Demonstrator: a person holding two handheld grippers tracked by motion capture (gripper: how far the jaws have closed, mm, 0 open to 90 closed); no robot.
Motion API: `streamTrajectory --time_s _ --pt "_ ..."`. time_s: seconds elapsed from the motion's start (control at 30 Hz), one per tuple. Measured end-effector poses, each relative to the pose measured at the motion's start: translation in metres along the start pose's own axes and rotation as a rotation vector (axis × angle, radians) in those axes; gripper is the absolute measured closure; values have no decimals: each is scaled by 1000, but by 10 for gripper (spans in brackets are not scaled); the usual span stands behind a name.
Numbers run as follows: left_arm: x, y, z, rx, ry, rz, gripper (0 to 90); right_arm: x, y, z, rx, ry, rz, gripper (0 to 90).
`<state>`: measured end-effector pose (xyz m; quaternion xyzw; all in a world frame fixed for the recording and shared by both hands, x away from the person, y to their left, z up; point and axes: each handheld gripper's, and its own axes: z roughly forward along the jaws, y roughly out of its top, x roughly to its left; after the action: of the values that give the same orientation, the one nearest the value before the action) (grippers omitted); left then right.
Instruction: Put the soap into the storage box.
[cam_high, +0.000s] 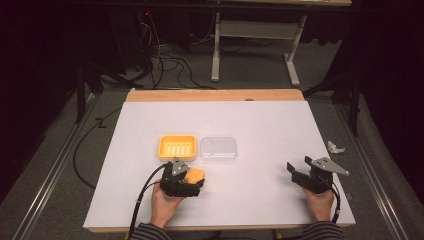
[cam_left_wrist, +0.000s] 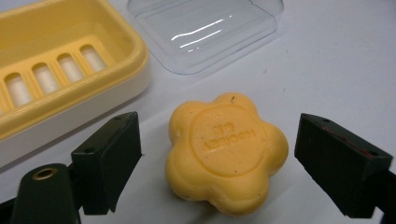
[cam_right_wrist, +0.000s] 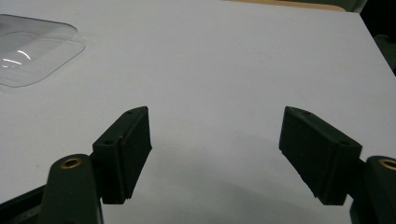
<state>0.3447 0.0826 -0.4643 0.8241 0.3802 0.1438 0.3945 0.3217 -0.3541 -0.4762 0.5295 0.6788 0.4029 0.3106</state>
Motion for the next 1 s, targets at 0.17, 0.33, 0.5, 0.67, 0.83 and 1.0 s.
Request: streamTrajectory --time_s 0.17,0.33,0.5,0.67,0.83,1.0 --pt "-3 -1 7 8 -1 4 151 0 0 0 0 2 0 256" --pt "-6 -2 13 26 -4 8 154 0 0 0 2 2 2 257" --pt "-7 -3 17 42 11 22 162 0 0 0 3 3 0 257" --pt "-8 -4 20 53 14 21 176 0 0 0 3 3 3 257" --pt "-8 -5 21 58 26 29 244 0 0 0 3 5 2 256" --pt "-9 -5 21 63 37 42 270 -1 0 0 0 7 8 256"
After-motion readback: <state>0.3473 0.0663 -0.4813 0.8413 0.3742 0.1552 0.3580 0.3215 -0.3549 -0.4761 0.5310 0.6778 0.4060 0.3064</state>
